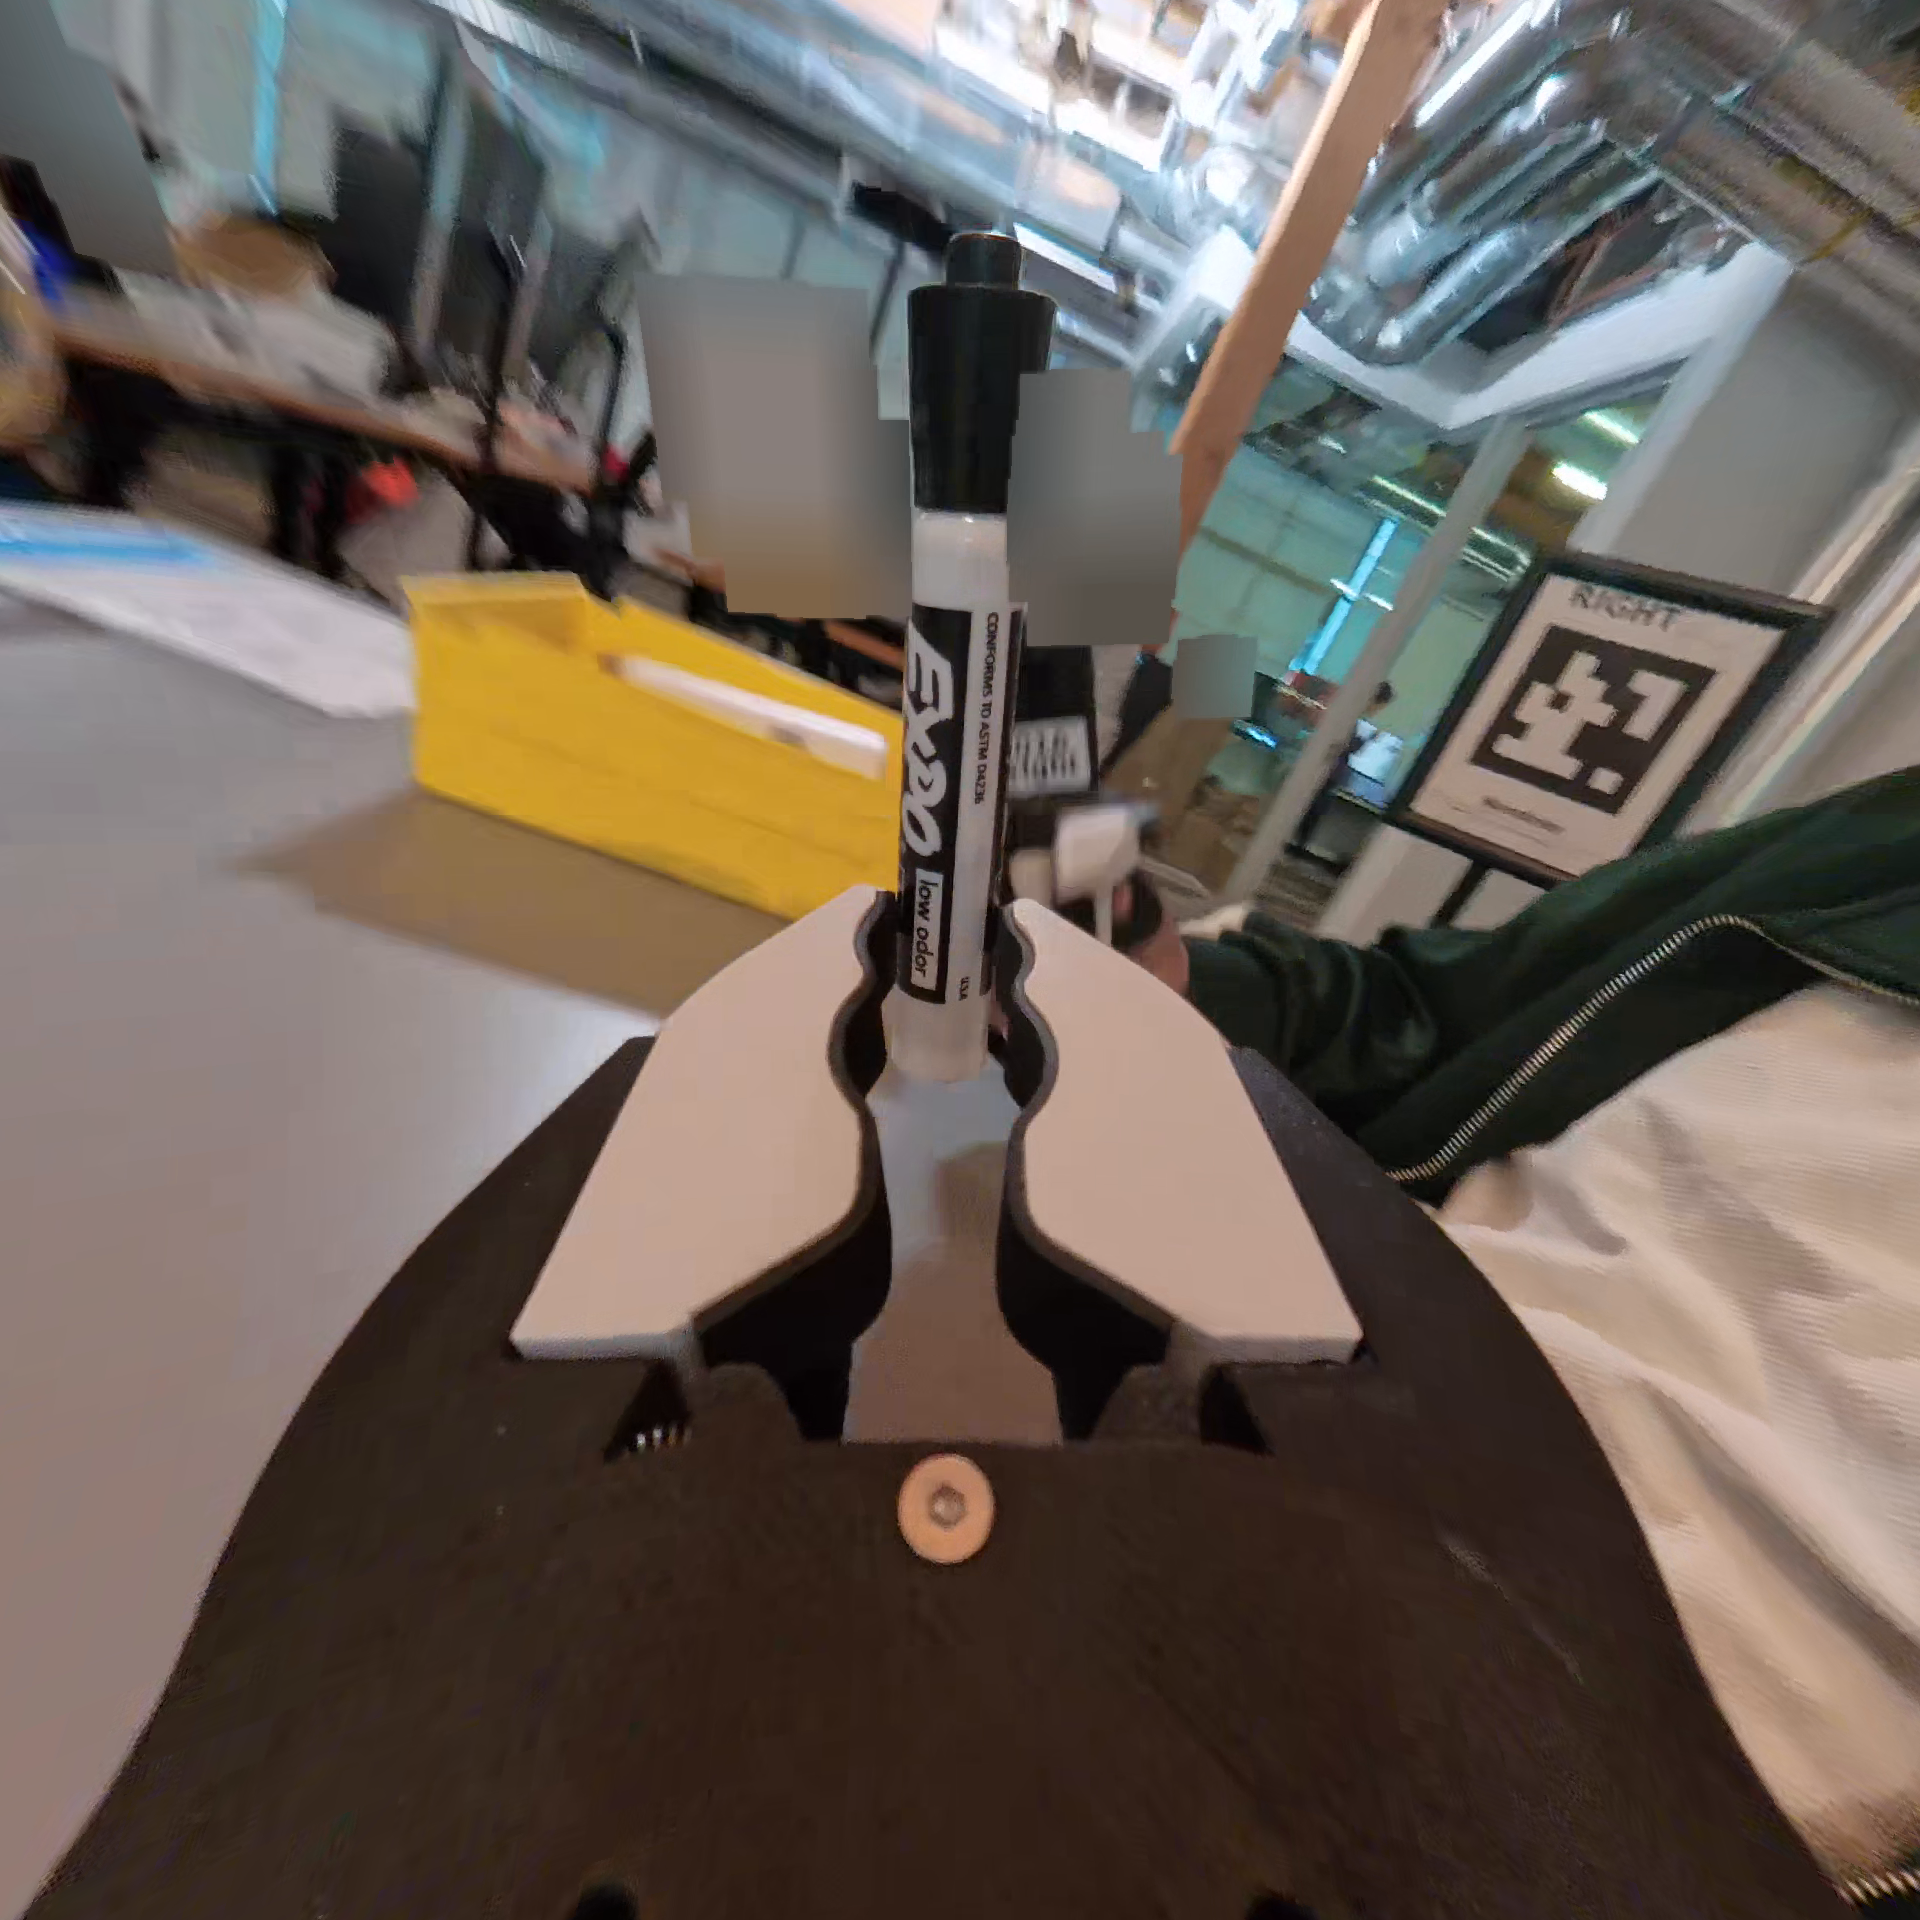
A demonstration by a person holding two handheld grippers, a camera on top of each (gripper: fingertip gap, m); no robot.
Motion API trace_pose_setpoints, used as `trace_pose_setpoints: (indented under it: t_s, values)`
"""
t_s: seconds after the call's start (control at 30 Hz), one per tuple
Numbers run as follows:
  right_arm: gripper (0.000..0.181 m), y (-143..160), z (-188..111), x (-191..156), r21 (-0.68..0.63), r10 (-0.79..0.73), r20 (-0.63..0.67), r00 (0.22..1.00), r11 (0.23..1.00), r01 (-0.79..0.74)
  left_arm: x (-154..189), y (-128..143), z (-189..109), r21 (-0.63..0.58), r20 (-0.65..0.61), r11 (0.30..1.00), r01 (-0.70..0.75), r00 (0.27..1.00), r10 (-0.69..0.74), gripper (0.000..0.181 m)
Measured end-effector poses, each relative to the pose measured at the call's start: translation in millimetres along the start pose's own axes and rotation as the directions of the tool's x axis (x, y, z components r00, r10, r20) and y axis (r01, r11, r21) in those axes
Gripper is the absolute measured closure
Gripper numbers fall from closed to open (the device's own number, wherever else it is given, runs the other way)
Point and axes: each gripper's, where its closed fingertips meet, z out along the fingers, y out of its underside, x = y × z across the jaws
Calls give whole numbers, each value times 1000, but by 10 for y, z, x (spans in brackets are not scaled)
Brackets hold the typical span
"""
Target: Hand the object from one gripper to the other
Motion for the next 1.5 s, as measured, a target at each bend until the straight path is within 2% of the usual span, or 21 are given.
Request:
trace_pose_setpoints:
  t_s: [0.1, 0.17, 0.27, 0.4, 0.6, 0.8, 0.93, 1.1, 1.13, 1.3, 1.5]
  values:
    - [155, -215, -99, -143, 113, -209, -31, 977, 971, 211, 68, 429, 235, -115, -37, 993, 10, 999, -14, 162]
    - [155, -286, -144, -189, 147, -300, -61, 952, 941, 306, 186, 527, 361, -148, -71, 988, -36, 997, 26, 162]
    - [152, -302, -141, -277, 177, -346, -26, 938, 922, 345, 345, 600, 490, -153, -101, 984, -90, 992, 75, 162]
    - [146, -177, -36, -373, 131, -339, 49, 940, 935, 331, 458, 717, 592, -169, -118, 977, -134, 986, 115, 162]
    - [147, 13, 75, -463, 35, -418, 79, 905, 909, 416, 492, 661, 589, -136, -112, 980, -145, 985, 130, 162]
    - [149, 142, 159, -429, -36, -424, 73, 903, 903, 427, 477, 686, 582, -138, -112, 980, -140, 986, 125, 162]
    - [161, 188, 183, -414, -62, -416, 71, 907, 905, 420, 499, 715, 602, -149, -118, 976, -156, 983, 139, 162]
    - [162, 189, 179, -403, -73, -428, 54, 902, 899, 431, 476, 705, 597, -137, -105, 979, -152, 985, 138, 162]
    - [162, 186, 177, -404, -71, -432, 54, 900, 898, 435, 465, 705, 596, -134, -98, 978, -158, 985, 145, 160]
    - [162, 136, 147, -378, -51, -422, 36, 906, 904, 424, 397, 671, 598, -114, -46, 977, -179, 983, 175, 131]
    - [162, 206, 151, -283, -104, -412, 13, 911, 905, 411, 458, 521, 566, -51, -41, 977, -206, 978, 204, 122]
